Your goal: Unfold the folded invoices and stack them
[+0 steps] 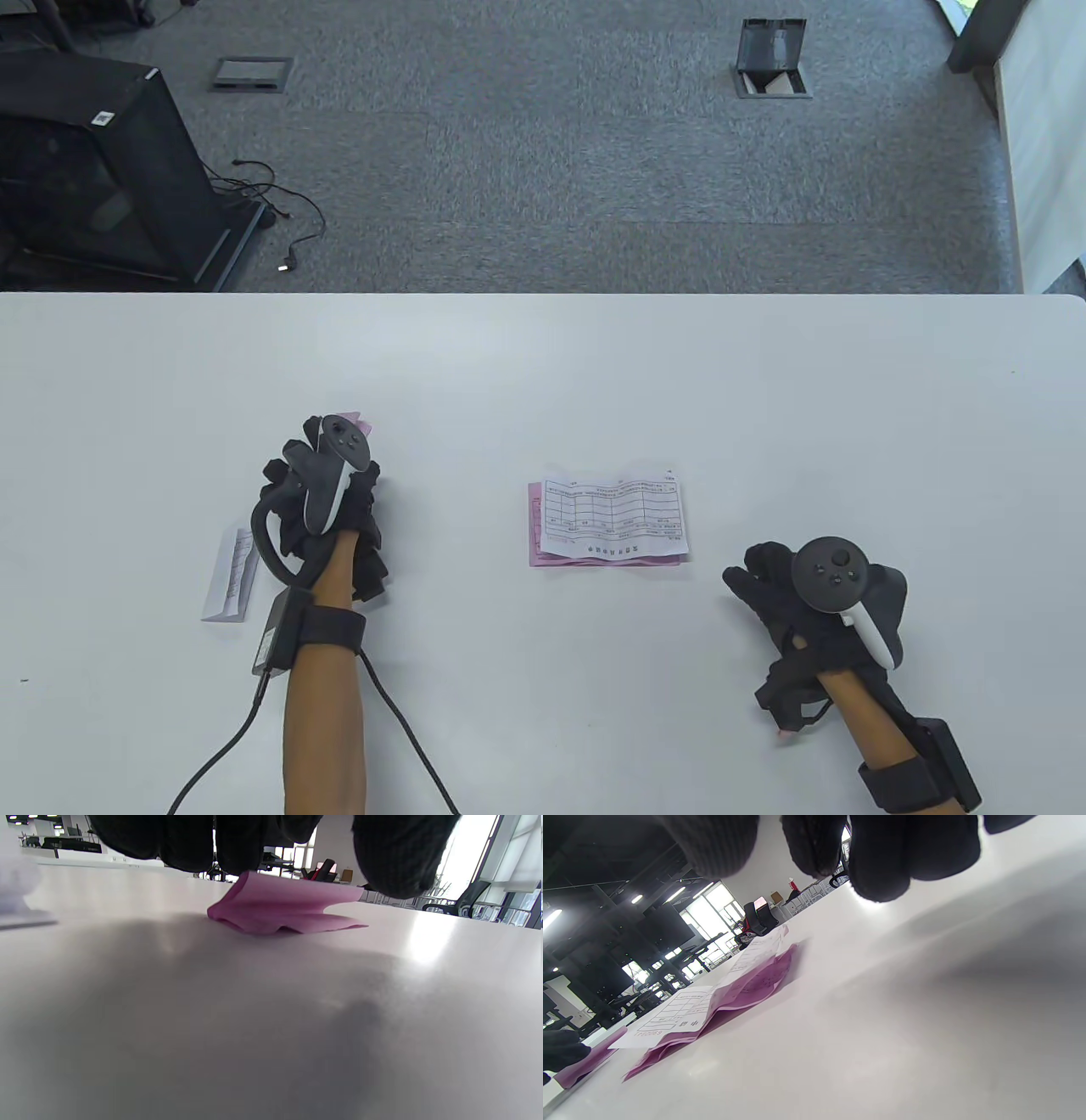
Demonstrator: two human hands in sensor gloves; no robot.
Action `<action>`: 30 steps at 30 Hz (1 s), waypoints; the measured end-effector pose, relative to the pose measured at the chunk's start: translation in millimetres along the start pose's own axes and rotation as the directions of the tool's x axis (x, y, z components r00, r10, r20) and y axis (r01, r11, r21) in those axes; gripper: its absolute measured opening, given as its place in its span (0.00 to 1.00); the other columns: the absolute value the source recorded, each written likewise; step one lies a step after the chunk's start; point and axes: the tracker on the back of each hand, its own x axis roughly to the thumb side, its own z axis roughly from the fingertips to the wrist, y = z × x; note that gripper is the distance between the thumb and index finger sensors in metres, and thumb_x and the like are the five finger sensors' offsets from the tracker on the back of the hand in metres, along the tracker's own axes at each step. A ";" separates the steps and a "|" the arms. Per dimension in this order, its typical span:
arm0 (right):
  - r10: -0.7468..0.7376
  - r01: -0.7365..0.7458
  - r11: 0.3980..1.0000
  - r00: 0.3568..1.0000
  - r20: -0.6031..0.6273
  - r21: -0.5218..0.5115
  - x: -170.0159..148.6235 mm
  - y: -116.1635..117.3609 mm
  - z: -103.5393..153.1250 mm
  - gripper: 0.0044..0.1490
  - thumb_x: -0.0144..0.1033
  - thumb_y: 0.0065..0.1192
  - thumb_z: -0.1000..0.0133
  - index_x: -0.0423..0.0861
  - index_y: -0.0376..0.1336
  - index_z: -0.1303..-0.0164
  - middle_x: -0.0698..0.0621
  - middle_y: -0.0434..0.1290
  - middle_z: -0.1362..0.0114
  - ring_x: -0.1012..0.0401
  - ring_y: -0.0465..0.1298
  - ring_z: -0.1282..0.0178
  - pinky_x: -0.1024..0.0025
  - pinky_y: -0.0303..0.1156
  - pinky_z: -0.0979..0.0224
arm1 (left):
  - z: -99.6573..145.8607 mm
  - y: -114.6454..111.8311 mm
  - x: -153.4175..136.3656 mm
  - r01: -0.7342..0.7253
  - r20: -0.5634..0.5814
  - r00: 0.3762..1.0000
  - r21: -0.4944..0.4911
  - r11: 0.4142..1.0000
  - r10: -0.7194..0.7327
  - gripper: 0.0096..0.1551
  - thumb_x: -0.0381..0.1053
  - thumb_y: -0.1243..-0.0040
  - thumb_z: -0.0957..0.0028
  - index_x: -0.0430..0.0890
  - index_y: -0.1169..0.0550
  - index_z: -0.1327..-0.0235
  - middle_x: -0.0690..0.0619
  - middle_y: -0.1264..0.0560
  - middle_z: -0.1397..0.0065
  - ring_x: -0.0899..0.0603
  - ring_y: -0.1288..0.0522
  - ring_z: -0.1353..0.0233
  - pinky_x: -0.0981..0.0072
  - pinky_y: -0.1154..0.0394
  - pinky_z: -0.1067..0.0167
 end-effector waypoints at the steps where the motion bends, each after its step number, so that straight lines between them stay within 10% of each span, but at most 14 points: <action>1: -0.006 0.006 1.000 1.000 0.003 -0.002 0.7 0.1 0.5 0.36 0.59 0.54 0.48 0.50 0.60 0.35 0.41 0.70 0.34 0.42 0.68 0.35 0.35 0.56 0.28 | -3.2 -2.3 -0.9 0.006 -0.001 1.000 -0.009 1.000 -0.006 0.52 0.65 0.36 0.51 0.56 0.46 0.17 0.44 0.38 0.13 0.31 0.41 0.16 0.33 0.41 0.22; 16: -0.024 0.024 0.999 1.000 0.016 0.022 5.6 6.0 1.5 0.35 0.60 0.53 0.48 0.50 0.61 0.36 0.41 0.71 0.35 0.42 0.68 0.35 0.36 0.56 0.28 | -2.7 14.9 -23.6 -0.121 -0.004 0.992 0.231 0.965 0.126 0.22 0.53 0.33 0.48 0.52 0.19 0.41 0.51 0.13 0.43 0.42 0.18 0.39 0.48 0.22 0.40; 21: -0.076 0.074 0.996 0.996 0.040 0.046 18.0 10.7 4.3 0.35 0.60 0.53 0.47 0.50 0.60 0.35 0.42 0.70 0.34 0.42 0.68 0.35 0.35 0.56 0.28 | 36.3 38.4 -18.9 -0.261 0.161 0.961 0.245 0.934 0.227 0.22 0.55 0.33 0.48 0.52 0.19 0.41 0.52 0.13 0.43 0.43 0.17 0.39 0.50 0.21 0.42; 30: -0.200 0.184 0.972 0.975 0.101 0.144 48.8 28.9 14.1 0.42 0.61 0.53 0.47 0.48 0.55 0.28 0.40 0.67 0.29 0.41 0.65 0.31 0.33 0.54 0.28 | 140.2 28.0 12.5 -0.548 0.446 0.737 -0.045 0.835 0.508 0.23 0.54 0.33 0.48 0.51 0.19 0.40 0.51 0.13 0.43 0.42 0.17 0.40 0.49 0.21 0.43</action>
